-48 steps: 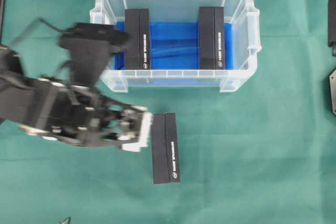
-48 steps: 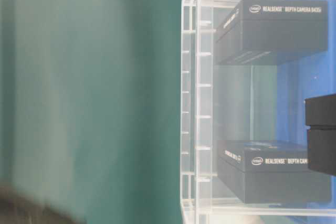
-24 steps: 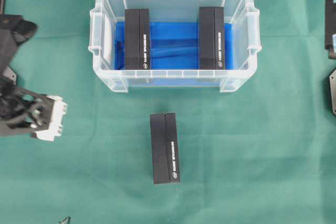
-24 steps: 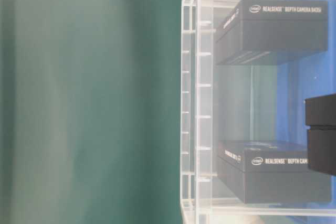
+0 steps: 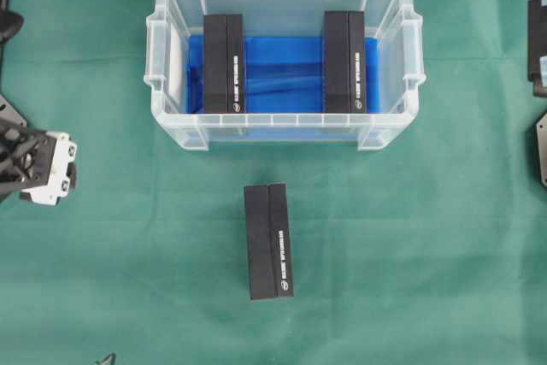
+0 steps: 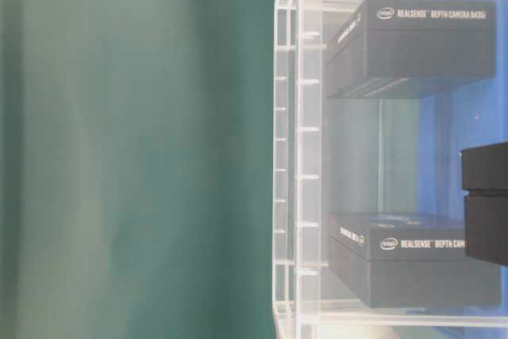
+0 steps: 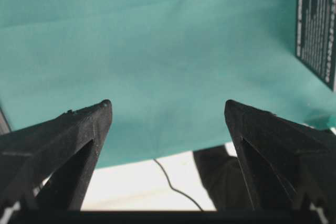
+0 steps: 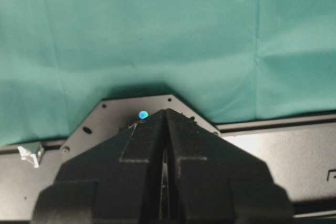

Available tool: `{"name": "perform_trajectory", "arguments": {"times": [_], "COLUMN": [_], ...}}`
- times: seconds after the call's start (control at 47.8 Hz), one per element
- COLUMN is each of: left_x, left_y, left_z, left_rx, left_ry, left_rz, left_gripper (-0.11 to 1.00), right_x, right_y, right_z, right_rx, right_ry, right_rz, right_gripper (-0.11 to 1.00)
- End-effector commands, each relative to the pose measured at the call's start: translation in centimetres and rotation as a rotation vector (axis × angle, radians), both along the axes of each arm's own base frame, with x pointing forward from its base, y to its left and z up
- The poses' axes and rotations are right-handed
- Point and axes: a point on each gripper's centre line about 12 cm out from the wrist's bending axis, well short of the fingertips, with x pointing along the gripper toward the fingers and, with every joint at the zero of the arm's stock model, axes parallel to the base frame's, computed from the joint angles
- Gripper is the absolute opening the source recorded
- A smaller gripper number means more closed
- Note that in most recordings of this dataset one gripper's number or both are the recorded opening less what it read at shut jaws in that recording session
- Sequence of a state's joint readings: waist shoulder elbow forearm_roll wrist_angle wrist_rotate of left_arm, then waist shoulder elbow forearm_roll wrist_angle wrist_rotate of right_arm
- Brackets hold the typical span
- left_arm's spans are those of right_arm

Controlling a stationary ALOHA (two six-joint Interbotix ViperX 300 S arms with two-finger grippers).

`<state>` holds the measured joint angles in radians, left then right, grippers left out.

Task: Take the box out of the case with the left arm.
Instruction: 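Open the left gripper and withdraw it to the left, then move the left gripper over the left pair of black boxes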

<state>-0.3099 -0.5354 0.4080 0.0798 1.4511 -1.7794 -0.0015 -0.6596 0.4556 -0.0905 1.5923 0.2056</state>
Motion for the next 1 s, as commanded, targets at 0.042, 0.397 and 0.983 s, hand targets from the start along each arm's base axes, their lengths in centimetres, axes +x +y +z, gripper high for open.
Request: {"name": "perform_trajectory", "arguments": {"times": [0.042, 0.397, 0.983], "left_x": [0.4, 0.7, 0.1], "left_y": [1.7, 7.8, 13.2], "left_z": [0.7, 1.0, 0.9], "left_rx": [0.015, 0.078, 0.116], "left_ry": [-0.021, -0.015, 0.016], "left_rz": [0.011, 0.045, 0.091], "left_gripper": [0.88, 0.88, 0.88], "right_x": [0.0, 0.1, -0.1], "right_y": [0.0, 0.0, 0.0], "right_z": [0.4, 0.4, 0.6], "right_rx": [0.000, 0.000, 0.000], "right_ry": [-0.014, -0.015, -0.031], "right_rz": [-0.003, -0.001, -0.002], "right_gripper": [0.01, 0.01, 0.01]}}
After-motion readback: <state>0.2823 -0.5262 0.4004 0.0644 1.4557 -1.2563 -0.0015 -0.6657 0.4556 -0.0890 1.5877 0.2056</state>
